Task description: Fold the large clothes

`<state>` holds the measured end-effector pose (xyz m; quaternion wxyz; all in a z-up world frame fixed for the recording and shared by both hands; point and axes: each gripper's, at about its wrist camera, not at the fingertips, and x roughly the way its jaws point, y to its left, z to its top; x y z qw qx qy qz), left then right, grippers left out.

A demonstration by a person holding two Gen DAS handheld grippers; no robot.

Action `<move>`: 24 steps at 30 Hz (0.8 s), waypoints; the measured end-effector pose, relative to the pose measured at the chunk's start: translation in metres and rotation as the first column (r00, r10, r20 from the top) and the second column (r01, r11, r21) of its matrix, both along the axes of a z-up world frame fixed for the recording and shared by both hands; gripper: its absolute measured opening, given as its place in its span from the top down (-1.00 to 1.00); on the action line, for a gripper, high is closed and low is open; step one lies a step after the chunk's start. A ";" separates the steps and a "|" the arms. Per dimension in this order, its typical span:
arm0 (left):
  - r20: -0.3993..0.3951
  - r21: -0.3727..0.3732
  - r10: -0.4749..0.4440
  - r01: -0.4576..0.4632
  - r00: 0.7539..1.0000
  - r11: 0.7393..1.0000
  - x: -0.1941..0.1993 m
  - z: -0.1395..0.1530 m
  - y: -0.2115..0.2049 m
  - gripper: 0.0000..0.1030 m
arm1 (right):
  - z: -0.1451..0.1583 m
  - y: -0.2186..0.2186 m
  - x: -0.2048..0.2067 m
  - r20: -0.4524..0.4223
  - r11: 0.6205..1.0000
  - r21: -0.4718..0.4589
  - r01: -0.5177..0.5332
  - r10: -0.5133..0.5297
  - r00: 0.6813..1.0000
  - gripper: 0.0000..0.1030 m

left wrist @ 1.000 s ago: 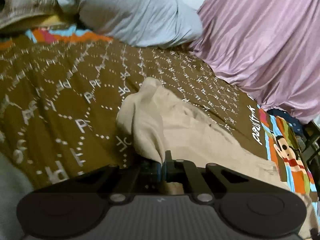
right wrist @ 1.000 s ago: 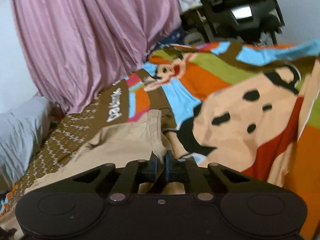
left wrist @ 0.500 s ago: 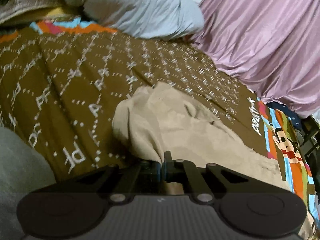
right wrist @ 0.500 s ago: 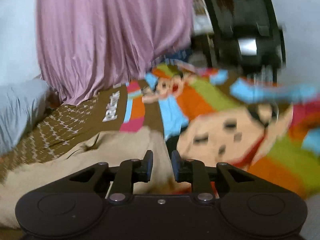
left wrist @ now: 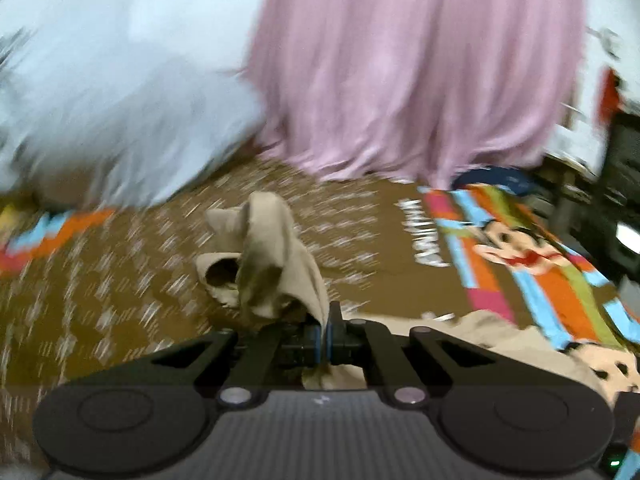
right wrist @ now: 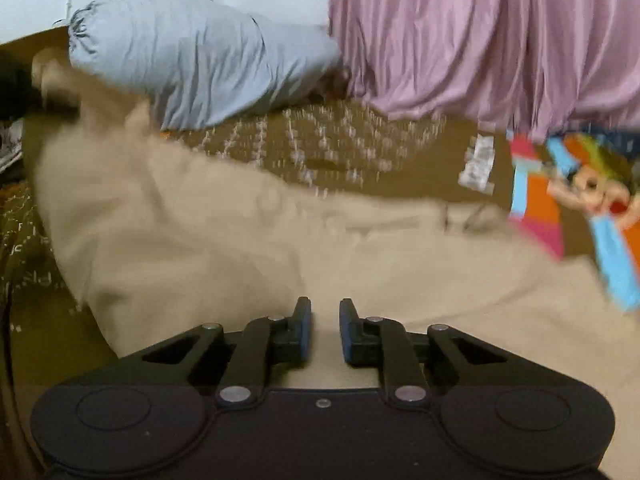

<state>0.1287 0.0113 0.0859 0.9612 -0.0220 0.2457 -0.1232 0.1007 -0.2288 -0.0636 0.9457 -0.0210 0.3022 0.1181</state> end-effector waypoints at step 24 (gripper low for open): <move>-0.078 0.355 -0.476 0.470 0.876 0.808 -0.024 -0.018 -0.273 0.97 | 0.012 -0.261 -0.116 -0.309 0.042 0.944 0.328 -0.241 0.920 0.10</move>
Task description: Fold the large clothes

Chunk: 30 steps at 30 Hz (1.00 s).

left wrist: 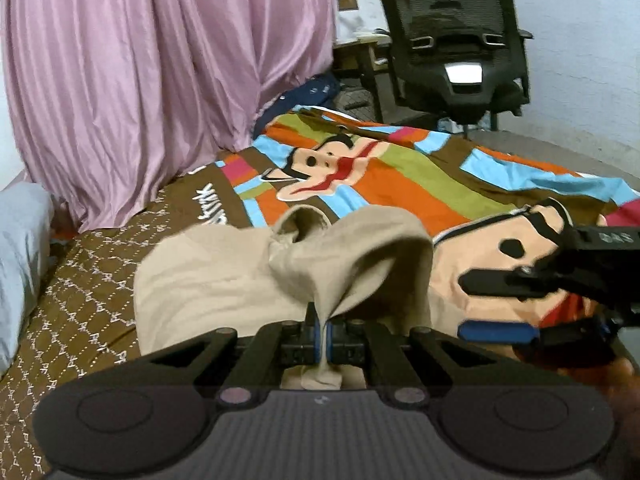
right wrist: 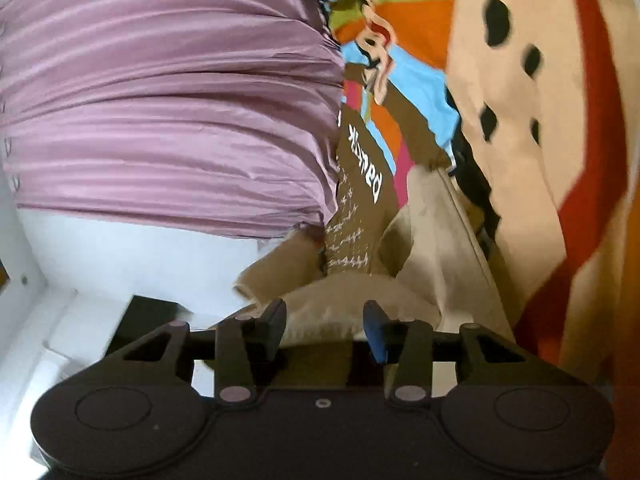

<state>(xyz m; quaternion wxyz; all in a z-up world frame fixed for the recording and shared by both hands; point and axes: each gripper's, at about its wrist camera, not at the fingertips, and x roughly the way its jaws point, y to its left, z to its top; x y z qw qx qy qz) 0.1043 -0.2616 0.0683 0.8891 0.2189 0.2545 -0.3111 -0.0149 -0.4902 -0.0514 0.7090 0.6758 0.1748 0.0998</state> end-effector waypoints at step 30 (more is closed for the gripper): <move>-0.321 -0.051 -0.225 0.221 0.920 0.974 -0.027 -0.085 -0.008 0.86 | 0.004 -0.023 0.068 -0.205 0.927 -0.366 -0.088 0.012 0.979 -0.15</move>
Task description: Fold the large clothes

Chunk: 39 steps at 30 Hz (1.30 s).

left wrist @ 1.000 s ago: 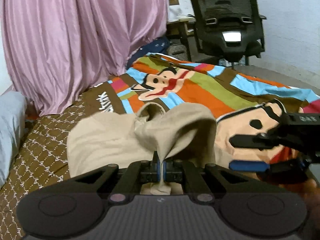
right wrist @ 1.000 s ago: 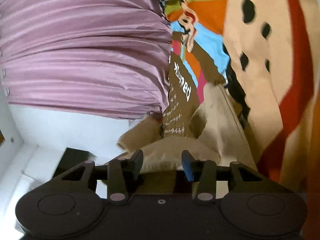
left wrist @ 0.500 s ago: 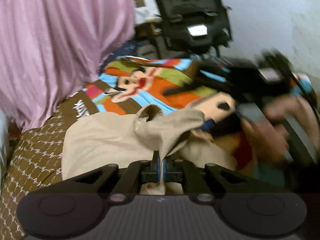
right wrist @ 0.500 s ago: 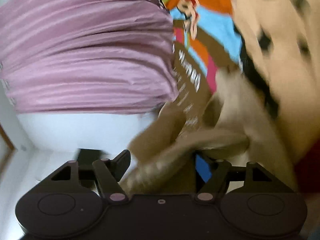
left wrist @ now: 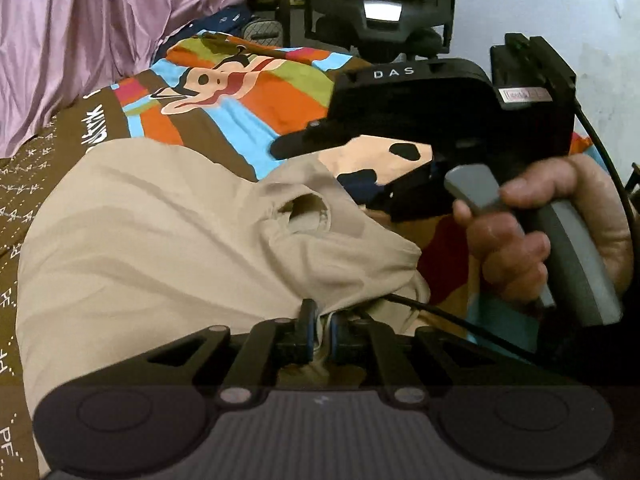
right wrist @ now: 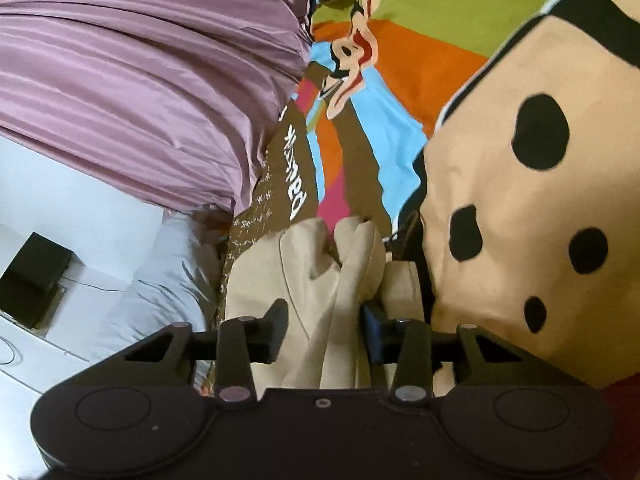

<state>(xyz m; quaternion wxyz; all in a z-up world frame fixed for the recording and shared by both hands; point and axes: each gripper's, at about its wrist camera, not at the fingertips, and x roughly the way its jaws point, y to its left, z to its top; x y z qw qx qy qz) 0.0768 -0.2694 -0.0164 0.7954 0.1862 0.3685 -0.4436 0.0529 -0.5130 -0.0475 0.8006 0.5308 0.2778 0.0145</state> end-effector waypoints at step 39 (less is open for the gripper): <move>-0.289 -0.121 0.555 -0.605 0.780 0.787 0.083 -0.027 0.146 -0.99 | 0.038 0.118 -0.028 -0.139 0.610 -0.785 -0.111 0.001 0.990 -0.05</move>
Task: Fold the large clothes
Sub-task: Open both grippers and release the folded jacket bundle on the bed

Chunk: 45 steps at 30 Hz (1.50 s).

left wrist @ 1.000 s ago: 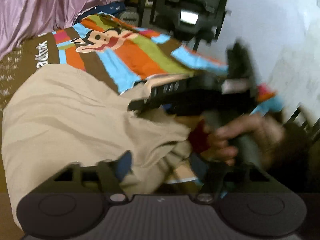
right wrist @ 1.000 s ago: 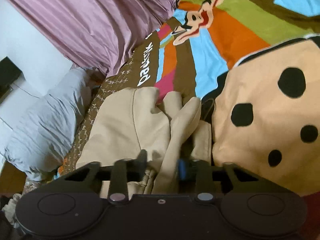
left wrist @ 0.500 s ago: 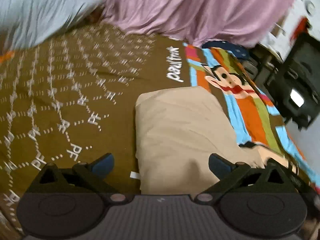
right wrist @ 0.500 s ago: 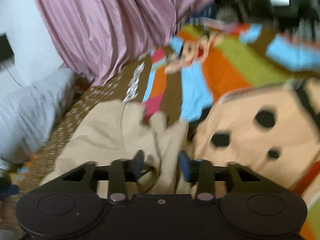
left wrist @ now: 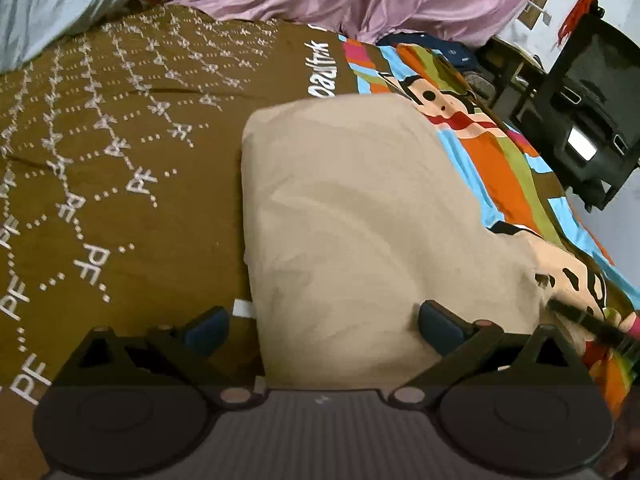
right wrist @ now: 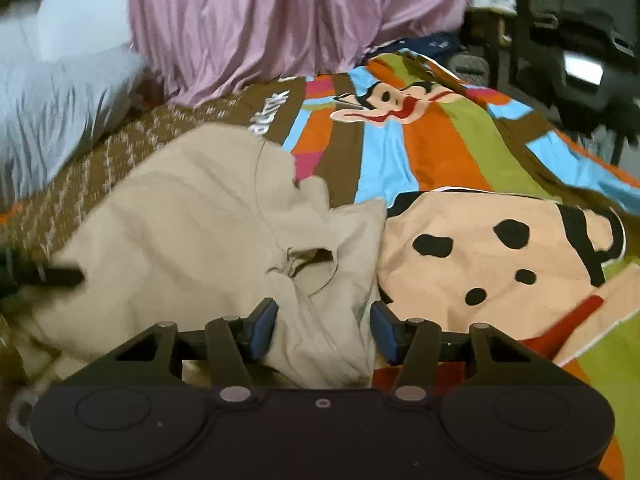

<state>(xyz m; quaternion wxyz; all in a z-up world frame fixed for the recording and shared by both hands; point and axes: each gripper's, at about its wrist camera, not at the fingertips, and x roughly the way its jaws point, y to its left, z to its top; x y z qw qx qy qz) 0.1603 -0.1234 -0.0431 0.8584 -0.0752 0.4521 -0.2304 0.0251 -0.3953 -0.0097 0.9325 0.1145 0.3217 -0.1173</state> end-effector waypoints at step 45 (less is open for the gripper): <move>-0.049 -0.176 0.050 -0.058 0.998 0.983 0.003 -0.021 0.038 -1.00 | -0.027 0.047 0.063 -0.035 0.950 -0.019 -0.311 0.310 0.950 -0.29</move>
